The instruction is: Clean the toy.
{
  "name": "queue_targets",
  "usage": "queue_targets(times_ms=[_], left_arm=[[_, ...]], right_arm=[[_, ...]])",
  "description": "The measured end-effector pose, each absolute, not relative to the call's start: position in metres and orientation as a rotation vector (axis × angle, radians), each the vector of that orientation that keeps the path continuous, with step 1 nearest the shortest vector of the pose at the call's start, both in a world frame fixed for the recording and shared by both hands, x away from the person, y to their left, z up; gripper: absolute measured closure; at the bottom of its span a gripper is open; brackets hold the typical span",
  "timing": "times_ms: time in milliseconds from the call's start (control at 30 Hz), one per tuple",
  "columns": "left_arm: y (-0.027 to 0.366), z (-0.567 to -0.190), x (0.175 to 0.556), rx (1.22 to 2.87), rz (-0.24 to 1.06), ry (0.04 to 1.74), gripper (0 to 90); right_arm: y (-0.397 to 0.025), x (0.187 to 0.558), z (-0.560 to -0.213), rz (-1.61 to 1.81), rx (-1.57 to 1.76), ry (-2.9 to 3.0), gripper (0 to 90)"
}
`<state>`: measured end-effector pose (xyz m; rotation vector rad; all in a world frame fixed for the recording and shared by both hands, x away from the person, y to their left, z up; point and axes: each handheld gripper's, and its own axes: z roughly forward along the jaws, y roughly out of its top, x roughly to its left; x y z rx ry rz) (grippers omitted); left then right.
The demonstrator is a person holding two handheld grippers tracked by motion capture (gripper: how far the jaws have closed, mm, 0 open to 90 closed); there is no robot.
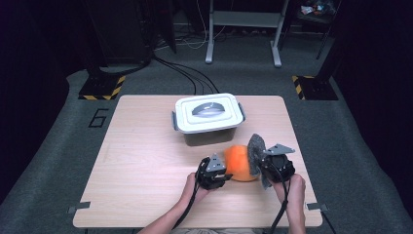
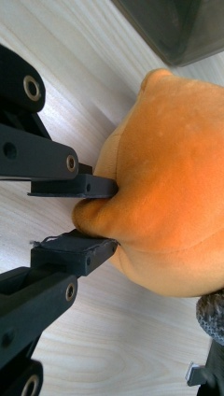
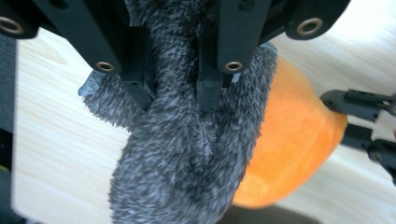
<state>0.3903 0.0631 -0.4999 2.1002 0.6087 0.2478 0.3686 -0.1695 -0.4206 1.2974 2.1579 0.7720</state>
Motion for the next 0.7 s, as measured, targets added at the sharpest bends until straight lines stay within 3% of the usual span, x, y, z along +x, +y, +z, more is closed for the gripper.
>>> queue_targets(times_ms=[167, 300, 467, 700], left_arm=[[0.064, -0.499, 0.39, 2.096, 0.266, 0.609, 66.4], [0.059, -0.499, 0.387, 2.121, 0.368, 0.605, 51.4], [0.055, -0.498, 0.385, 2.139, 0.485, 0.59, 40.1], [0.05, -0.496, 0.385, 2.126, 0.557, 0.563, 36.6]], right_arm=[[-0.172, 0.376, -0.427, 0.766, 1.31, 2.154, 71.5], [-0.174, 0.382, -0.43, 0.766, 1.322, 2.135, 71.5], [-0.176, 0.388, -0.431, 0.756, 1.327, 2.138, 71.5], [-0.177, 0.393, -0.433, 0.757, 1.342, 2.137, 71.5]])
